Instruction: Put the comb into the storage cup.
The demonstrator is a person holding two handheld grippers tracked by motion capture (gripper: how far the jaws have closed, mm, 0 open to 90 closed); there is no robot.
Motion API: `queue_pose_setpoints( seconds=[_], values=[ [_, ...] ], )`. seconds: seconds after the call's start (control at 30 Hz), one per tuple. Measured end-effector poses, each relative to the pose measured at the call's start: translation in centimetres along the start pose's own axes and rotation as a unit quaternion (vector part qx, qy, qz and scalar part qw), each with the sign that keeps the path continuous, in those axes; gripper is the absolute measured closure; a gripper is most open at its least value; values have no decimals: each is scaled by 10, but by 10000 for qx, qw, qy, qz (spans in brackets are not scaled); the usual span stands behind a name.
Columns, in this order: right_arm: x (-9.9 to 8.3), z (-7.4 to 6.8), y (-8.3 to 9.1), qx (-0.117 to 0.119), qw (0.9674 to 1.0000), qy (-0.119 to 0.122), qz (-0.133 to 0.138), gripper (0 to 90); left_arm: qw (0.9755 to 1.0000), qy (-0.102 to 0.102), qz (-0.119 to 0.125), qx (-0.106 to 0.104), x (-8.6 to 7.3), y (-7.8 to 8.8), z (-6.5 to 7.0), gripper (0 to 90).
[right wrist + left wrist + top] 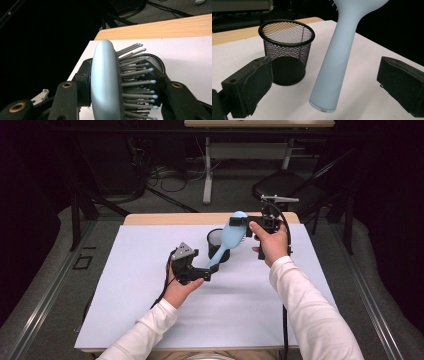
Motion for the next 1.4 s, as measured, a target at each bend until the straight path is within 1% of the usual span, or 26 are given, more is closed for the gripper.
queue_pose_setpoints(
  seconds=[0.27, 0.47, 0.57, 0.63, 0.83, 1.13, 1.3, 1.4],
  values=[
    [7, 3, 6, -94, 9999, 26, 49, 503, 10000, 13, 41, 34, 1, 0, 0, 5],
    [15, 1, 13, -162, 9998, 92, 113, 503, 10000, 21, 30, 21, 2, 2, 0, 5],
    [19, 0, 15, -209, 9996, 118, 152, 503, 10000, 18, 73, -38, 3, 3, 0, 5],
    [21, -1, 17, -226, 9995, 127, 164, 503, 9999, 34, 116, -6, 4, 4, -1, 5],
    [27, -3, 19, -280, 9993, 153, 210, 503, 9998, 80, 169, -25, 7, 7, -2, 5],
    [34, -4, 21, -336, 9990, 172, 243, 503, 9999, 110, 60, 45, 7, 10, -7, 5],
    [37, -6, 21, -366, 9988, 166, 269, 503, 9999, 129, 58, 19, 8, 12, -8, 5],
    [40, -7, 21, -384, 9987, 195, 284, 503, 9999, 142, 56, 67, 8, 14, -9, 5]
  ],
)
Point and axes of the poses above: each handheld gripper's, and its own axes: y roughly backward along the jaws, x roughly out of its top, z roughly to its right, the point moved 7 cm from there along -y, roughly forward along the jaws, and after that the axes turned 10 degrees about -x, right-handed, at the moved point
